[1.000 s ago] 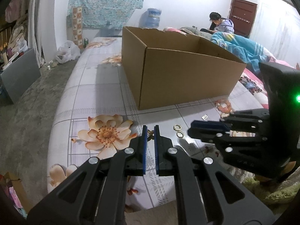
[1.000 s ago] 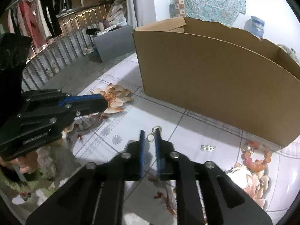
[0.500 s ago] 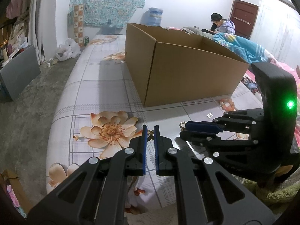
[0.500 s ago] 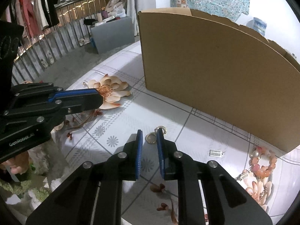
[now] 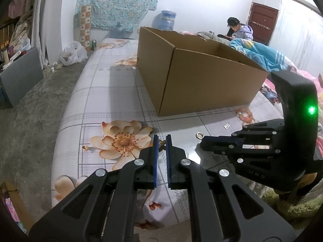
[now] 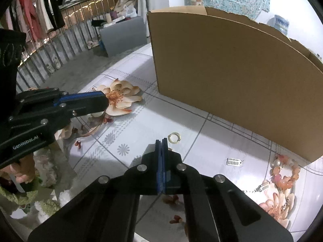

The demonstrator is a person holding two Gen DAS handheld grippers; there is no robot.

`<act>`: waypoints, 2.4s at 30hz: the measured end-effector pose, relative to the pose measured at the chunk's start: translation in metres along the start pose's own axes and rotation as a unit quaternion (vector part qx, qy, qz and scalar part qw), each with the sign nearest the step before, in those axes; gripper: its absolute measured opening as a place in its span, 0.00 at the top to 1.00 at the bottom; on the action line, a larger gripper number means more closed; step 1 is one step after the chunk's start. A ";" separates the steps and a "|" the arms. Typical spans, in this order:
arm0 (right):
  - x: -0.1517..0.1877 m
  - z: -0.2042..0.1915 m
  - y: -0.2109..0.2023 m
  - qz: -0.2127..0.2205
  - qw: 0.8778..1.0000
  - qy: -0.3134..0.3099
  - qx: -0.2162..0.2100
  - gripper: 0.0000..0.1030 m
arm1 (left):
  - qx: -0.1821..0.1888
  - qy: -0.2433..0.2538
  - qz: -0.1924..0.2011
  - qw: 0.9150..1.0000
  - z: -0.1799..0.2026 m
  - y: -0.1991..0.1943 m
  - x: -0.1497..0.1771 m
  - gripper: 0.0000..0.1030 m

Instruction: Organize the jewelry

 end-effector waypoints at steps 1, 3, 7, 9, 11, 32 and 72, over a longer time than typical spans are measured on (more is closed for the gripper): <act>0.001 0.000 -0.001 0.000 1.000 0.002 0.000 0.99 | 0.000 0.000 0.000 1.000 0.000 -0.001 0.000 0.94; 0.002 0.001 -0.003 -0.001 1.000 0.004 0.002 0.99 | -0.003 0.003 0.001 1.000 0.002 -0.002 0.000 0.94; 0.010 0.010 -0.012 -0.005 1.000 0.010 0.014 0.99 | -0.006 0.006 0.002 1.000 0.004 -0.004 -0.001 0.94; 0.014 0.019 -0.018 -0.007 1.000 0.017 0.025 0.99 | -0.005 0.006 0.002 1.000 0.005 -0.004 0.000 0.94; 0.016 0.025 -0.025 -0.004 0.999 0.026 0.021 0.99 | -0.003 0.007 0.001 1.000 0.006 -0.004 0.000 0.94; 0.018 0.022 -0.022 -0.017 0.997 -0.071 -0.039 0.87 | 0.016 0.002 -0.015 1.000 0.008 0.010 0.008 0.94; -0.137 0.186 -0.056 0.009 0.997 0.060 -0.046 0.90 | 0.131 0.068 -0.107 0.983 0.114 0.108 -0.158 0.94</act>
Point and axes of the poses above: each gripper's, at about its wrist camera, not at the fingertips, and y roughly the way its jaws point, z to its right, x to its underside, the point moved 10 cm from there along y, roughly the way its jaws point, and after that the axes turned 9 degrees about z, right-handed, at the moved point
